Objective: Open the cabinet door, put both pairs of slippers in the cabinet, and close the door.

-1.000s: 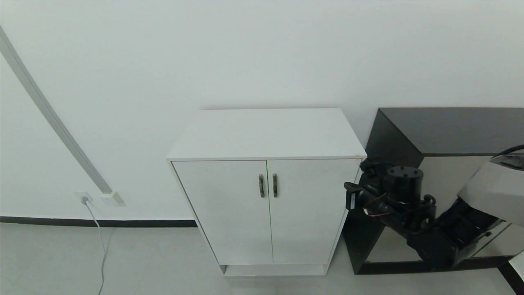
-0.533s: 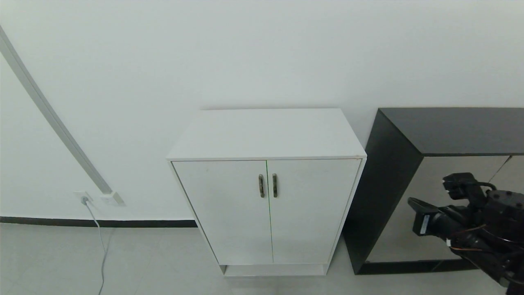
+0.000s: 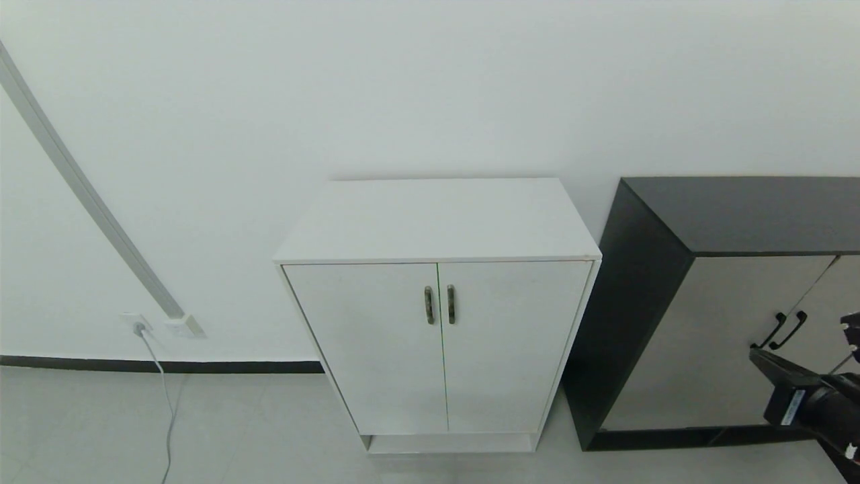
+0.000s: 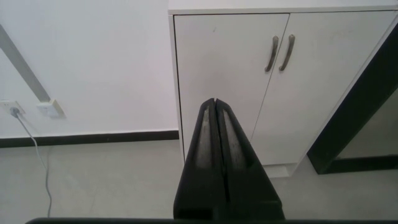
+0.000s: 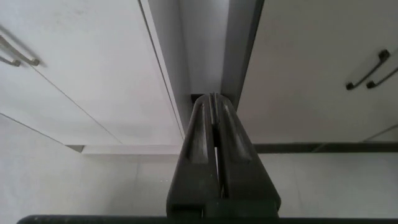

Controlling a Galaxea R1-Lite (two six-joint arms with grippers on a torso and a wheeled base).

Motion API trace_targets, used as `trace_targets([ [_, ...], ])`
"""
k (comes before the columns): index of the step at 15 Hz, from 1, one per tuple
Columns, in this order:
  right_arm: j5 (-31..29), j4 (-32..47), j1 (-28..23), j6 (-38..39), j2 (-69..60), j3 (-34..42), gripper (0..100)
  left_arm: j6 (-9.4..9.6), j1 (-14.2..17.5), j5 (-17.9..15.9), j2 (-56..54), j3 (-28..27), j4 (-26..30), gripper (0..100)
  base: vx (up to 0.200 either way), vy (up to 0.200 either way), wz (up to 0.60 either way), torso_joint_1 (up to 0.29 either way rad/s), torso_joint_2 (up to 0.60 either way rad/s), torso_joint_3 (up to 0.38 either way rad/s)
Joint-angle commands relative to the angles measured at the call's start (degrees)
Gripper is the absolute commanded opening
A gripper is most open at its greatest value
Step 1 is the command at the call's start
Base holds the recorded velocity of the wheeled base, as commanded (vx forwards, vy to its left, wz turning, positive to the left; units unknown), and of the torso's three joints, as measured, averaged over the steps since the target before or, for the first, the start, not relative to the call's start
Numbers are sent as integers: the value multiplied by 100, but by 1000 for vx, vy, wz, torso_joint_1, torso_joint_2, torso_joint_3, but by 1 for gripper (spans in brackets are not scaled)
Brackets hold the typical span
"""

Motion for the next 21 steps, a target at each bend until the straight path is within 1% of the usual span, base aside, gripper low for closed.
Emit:
trace_targets([
  [1,0,668,-7,-10,-1038,34,0,-4,1,-2,8,0,-1,0,0,0,0,0,0,0],
  [4,44,1644,-7,-1,-1846,34,0,-4,1,-2,8,0,-1,0,0,0,0,0,0,0],
  [9,71,3033,-7,8,-3094,42,0,-4,1,-2,8,0,-1,0,0,0,0,0,0,0],
  [14,211,4755,-7,43,-4615,16,0,-4,1,-2,8,0,-1,0,0,0,0,0,0,0],
  [21,211,6645,19,52,-6505,-54,0,-4,1,-2,8,0,-1,0,0,0,0,0,0,0],
])
